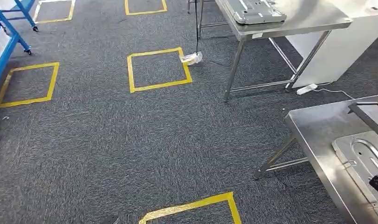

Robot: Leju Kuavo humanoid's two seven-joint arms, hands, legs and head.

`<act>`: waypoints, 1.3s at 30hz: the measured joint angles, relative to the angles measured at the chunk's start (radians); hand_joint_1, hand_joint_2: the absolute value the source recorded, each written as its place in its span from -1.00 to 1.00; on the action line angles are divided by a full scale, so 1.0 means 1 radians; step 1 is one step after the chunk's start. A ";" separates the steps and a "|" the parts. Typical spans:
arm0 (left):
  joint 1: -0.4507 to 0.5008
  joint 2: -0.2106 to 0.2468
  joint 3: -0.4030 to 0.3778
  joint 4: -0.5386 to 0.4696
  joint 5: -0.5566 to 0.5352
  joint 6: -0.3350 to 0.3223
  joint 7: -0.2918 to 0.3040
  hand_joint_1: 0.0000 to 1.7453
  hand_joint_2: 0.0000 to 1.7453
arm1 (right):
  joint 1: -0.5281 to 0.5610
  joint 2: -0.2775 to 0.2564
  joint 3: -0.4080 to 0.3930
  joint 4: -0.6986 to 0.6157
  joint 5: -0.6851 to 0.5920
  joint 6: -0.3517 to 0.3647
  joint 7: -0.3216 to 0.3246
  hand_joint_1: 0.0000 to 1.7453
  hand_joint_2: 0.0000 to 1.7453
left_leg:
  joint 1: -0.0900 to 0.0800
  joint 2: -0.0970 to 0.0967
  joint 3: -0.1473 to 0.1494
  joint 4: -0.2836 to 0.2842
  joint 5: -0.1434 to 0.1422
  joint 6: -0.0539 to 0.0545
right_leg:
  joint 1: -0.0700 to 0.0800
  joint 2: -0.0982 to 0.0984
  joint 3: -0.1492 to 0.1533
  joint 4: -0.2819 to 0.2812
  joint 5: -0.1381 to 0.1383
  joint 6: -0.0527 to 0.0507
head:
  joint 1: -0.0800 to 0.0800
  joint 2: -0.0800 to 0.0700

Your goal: Take the parts from the cabinet and place them on the table.

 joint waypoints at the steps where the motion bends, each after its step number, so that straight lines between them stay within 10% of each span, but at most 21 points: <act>1: 0.000 0.000 0.000 0.000 0.000 -0.003 0.000 -1.00 1.00 | -0.012 0.003 0.000 0.027 -0.002 0.000 0.000 1.00 1.00 | -0.001 0.010 -0.002 0.000 0.000 0.000 | -0.003 -0.014 -0.035 0.072 -0.033 0.005 | 0.000 0.000; 4: 0.000 0.000 0.000 -0.001 -0.001 -0.003 -0.003 -1.00 1.00 | -0.023 0.010 0.000 0.101 -0.008 0.000 0.000 1.00 1.00 | -0.002 0.044 -0.001 0.001 -0.005 0.000 | -0.016 -0.024 -0.085 0.173 -0.047 0.018 | 0.000 0.000; 7: -0.001 -0.001 0.000 -0.001 -0.001 -0.003 -0.004 -1.00 1.00 | -0.039 0.010 0.000 0.138 -0.009 -0.001 0.002 1.00 1.00 | 0.000 0.075 0.005 0.010 -0.018 -0.012 | -0.023 -0.064 0.039 -0.057 0.071 0.027 | 0.000 0.000; 12: -0.010 -0.001 0.000 -0.005 -0.002 -0.006 -0.007 -1.00 1.00 | -0.077 0.007 0.005 0.201 0.000 0.001 -0.009 1.00 1.00 | -0.005 0.100 0.018 0.009 -0.033 -0.041 | -0.003 -0.051 0.056 -0.096 0.055 -0.006 | -0.002 0.000; 15: -0.015 -0.002 -0.001 -0.008 -0.003 -0.006 -0.005 -1.00 1.00 | -0.134 0.004 0.024 0.263 0.017 0.007 -0.018 1.00 1.00 | -0.007 0.100 0.020 0.005 -0.035 -0.010 | -0.008 -0.048 0.063 -0.104 0.060 -0.008 | -0.003 0.000; 21: -0.021 -0.002 -0.001 -0.012 -0.003 -0.008 -0.018 -1.00 1.00 | -0.247 0.019 0.114 0.406 0.042 0.030 -0.025 1.00 1.00 | -0.002 0.097 0.023 0.000 -0.029 -0.016 | -0.001 -0.051 0.065 -0.100 0.052 -0.020 | -0.003 0.000; 22: -0.021 -0.002 -0.001 -0.013 -0.003 -0.013 -0.024 -1.00 1.00 | -0.260 0.022 0.132 0.430 0.047 0.035 -0.023 -1.00 -1.00 | -0.001 0.094 0.022 0.000 -0.027 -0.022 | 0.001 -0.054 0.065 -0.099 0.051 -0.021 | -0.003 0.000; 27: -0.022 -0.006 -0.001 -0.015 -0.002 -0.025 -0.034 -1.00 1.00 | -0.342 0.053 0.214 0.538 0.061 0.030 -0.021 -1.00 -1.00 | 0.005 0.091 0.022 -0.001 -0.028 -0.047 | 0.005 -0.057 0.066 -0.098 0.051 -0.022 | -0.003 0.000; 32: -0.021 -0.011 0.002 -0.015 0.002 -0.031 -0.029 -1.00 1.00 | -0.376 0.085 0.266 0.597 0.062 0.026 -0.022 -1.00 -1.00 | 0.004 0.088 0.022 -0.001 -0.028 -0.048 | 0.004 -0.061 0.067 -0.098 0.051 -0.022 | -0.003 0.000; 33: -0.021 -0.011 0.003 -0.015 0.003 -0.031 -0.029 -1.00 -1.00 | -0.382 0.093 0.275 0.605 0.062 0.027 -0.025 -1.00 -1.00 | 0.004 0.087 0.022 0.000 -0.028 -0.048 | 0.004 -0.061 0.067 -0.098 0.051 -0.021 | -0.003 0.000; 39: -0.021 -0.014 0.013 -0.015 0.009 -0.044 -0.020 -1.00 -1.00 | -0.419 0.129 0.315 0.621 0.040 0.035 -0.043 -1.00 -1.00 | 0.003 0.086 0.021 0.001 -0.029 -0.049 | 0.003 -0.063 0.069 -0.098 0.051 -0.021 | -0.003 0.000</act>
